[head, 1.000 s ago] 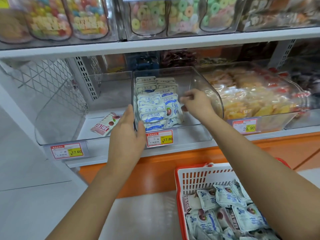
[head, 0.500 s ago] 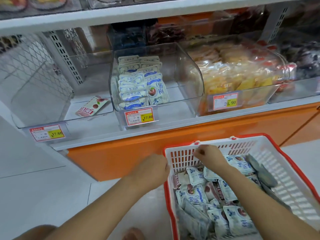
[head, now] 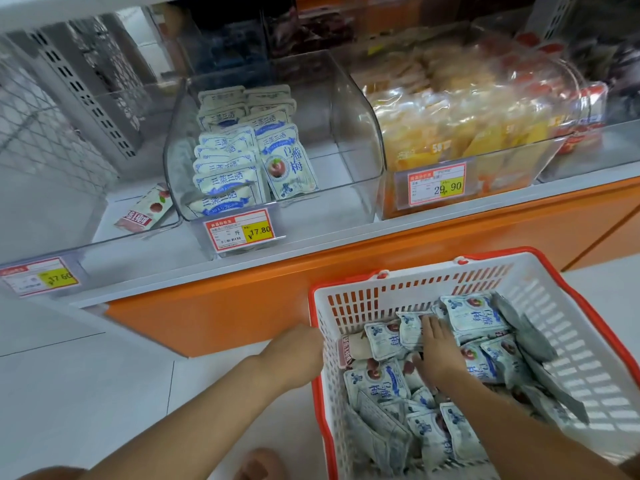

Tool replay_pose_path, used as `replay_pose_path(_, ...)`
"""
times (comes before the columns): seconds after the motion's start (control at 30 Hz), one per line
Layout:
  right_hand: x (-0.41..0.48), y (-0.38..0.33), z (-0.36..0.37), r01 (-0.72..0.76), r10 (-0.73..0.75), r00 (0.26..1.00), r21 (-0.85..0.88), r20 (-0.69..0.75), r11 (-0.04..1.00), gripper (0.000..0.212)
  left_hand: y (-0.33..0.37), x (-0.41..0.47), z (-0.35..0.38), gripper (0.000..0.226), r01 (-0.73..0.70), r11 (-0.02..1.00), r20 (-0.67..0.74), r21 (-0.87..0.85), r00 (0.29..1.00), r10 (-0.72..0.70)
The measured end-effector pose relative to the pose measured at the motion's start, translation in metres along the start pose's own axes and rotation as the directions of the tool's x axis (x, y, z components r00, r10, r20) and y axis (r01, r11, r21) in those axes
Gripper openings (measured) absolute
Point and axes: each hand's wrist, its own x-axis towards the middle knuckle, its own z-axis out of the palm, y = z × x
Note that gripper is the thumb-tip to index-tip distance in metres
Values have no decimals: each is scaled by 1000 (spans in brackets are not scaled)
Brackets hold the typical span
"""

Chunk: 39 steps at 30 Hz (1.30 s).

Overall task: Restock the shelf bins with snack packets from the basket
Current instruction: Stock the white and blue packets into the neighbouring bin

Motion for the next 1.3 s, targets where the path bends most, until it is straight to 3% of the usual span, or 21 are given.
replay_pose_path(0.13,-1,-5,1,92,-107,981,-101,-161,991,60,6,-3,-6,24,-23,1000,-10,1,1000,23)
replay_pose_path(0.23,-6,-13,0,194,-217,965,-155,-148,969,44,5,-2,-6,26,3,1000,4,-15,1000,-3)
replay_pose_path(0.3,-11,-19,-1,235,-239,956,-42,-171,971,43,5,-2,-6,23,40,997,15,-62,999,-39)
replay_pose_path(0.4,-21,-28,-14,316,-185,906,316,-381,895,40,6,-4,-10,24,64,991,-21,-116,998,-66)
replay_pose_path(0.47,-29,-42,-36,424,-196,842,393,-503,816,40,8,-7,-16,25,52,987,-96,-153,993,-67)
replay_pose_path(0.53,-42,-59,-65,525,-223,765,385,-604,759,45,13,-12,-26,32,38,947,-142,-319,986,-87)
replay_pose_path(0.6,-58,-76,-95,627,-263,654,314,-710,713,50,17,-18,-37,44,62,752,-61,-656,989,-134)
replay_pose_path(0.63,-66,-82,-108,667,-281,592,264,-755,697,51,19,-22,-44,47,72,565,9,-822,993,-114)
replay_pose_path(0.7,-81,-92,-130,719,-298,462,157,-835,677,52,23,-31,-57,40,52,241,46,-969,999,-29)
replay_pose_path(0.8,-100,-100,-152,750,-311,319,39,-895,660,51,25,-43,-73,20,-63,113,-67,-992,997,-24)
replay_pose_path(0.9,-117,-104,-169,784,-258,273,59,-927,618,63,25,-55,-86,9,-158,59,-162,-986,984,-71)
replay_pose_path(0.97,-129,-108,-185,804,-179,297,144,-938,576,67,22,-65,-95,11,-226,50,-230,-973,970,-81)
replay_pose_path(1.0,-135,-110,-194,807,-130,342,220,-931,548,62,20,-69,-98,12,-267,44,-270,-963,959,-89)
replay_pose_path(1.07,-145,-115,-212,790,-23,536,492,-844,365,45,18,-79,-108,11,-343,31,-345,-939,932,-116)
replay_pose_path(1.1,-150,-119,-223,725,-14,676,662,-737,190,34,16,-82,-112,11,-375,51,-378,-926,915,-140)
replay_pose_path(1.13,-152,-121,-233,612,-75,789,790,-609,31,27,15,-85,-116,10,-403,94,-414,-910,895,-165)
replay_pose_path(1.17,-153,-124,-243,505,-193,843,862,-502,-35,26,15,-87,-120,10,-426,137,-445,-894,876,-186)
replay_pose_path(1.23,-148,-130,-261,452,-385,834,889,-396,66,29,14,-90,-126,14,-461,193,-497,-866,839,-221)
replay_pose_path(1.3,-140,-138,-278,473,-429,824,867,-371,159,27,14,-92,-133,14,-500,242,-552,-831,795,-251)
